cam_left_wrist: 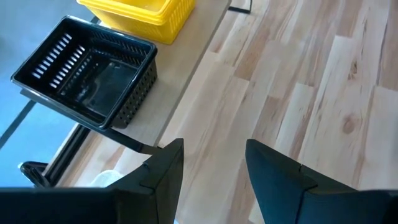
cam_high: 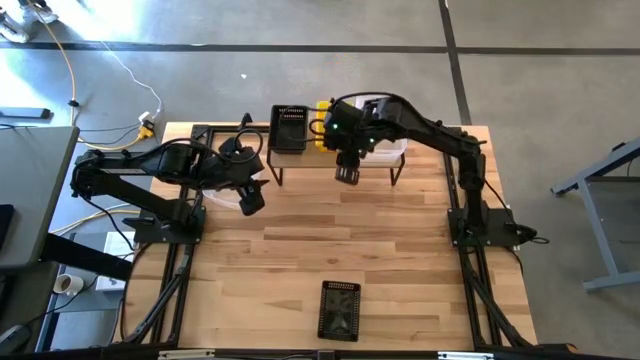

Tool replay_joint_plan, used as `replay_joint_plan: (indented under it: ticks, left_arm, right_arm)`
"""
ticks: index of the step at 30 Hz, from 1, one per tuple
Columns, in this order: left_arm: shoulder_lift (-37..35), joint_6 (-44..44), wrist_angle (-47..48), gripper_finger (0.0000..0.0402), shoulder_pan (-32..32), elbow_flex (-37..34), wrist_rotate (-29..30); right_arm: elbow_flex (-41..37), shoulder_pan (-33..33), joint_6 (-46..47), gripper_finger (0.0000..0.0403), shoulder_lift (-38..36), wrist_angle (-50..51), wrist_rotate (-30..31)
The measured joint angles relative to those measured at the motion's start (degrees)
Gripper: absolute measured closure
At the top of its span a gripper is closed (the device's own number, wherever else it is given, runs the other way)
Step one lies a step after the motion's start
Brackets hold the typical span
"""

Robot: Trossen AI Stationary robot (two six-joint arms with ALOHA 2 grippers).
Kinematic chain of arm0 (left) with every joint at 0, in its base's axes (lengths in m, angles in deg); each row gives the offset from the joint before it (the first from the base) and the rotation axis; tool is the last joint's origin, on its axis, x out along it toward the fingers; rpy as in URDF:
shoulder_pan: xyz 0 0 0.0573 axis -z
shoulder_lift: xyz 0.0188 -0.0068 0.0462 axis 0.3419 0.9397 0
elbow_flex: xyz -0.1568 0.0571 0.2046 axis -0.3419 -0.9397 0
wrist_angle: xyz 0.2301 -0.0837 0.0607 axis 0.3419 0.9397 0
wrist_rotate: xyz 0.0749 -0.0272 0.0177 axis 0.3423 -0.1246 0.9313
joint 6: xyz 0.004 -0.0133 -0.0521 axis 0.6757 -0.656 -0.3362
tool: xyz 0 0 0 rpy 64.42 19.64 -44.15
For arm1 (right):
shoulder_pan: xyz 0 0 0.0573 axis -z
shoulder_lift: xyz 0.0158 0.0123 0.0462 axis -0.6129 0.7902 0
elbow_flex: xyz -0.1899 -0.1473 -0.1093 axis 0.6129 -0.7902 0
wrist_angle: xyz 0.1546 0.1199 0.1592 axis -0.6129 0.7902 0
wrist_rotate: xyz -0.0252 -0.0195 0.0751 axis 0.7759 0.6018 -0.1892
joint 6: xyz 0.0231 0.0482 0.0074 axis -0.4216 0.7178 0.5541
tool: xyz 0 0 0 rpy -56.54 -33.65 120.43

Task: Stack baskets on shelf by color
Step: Stack the black basket on top of the black basket on the shelf

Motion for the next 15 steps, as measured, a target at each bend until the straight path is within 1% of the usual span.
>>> replay_joint_plan:
  ticks: [3, 9, 15]
  left_arm:
    - [0.0, -0.7, 0.9, 0.0238, 0.0, 0.0, -0.4]
    - [0.0, -0.3, 3.7, 0.0238, 0.0, 0.0, -1.7]
    - [0.0, 0.7, 4.1, 0.0238, 0.0, 0.0, -2.2]
  right_arm:
    - [-1.0, -2.1, 4.8, 0.0285, -0.3, 1.0, -3.5]
    - [-1.2, -8.7, 14.1, 0.0285, -0.4, 1.9, -4.1]
    - [-1.3, -15.8, 23.9, 0.0285, -0.2, 4.5, 2.8]
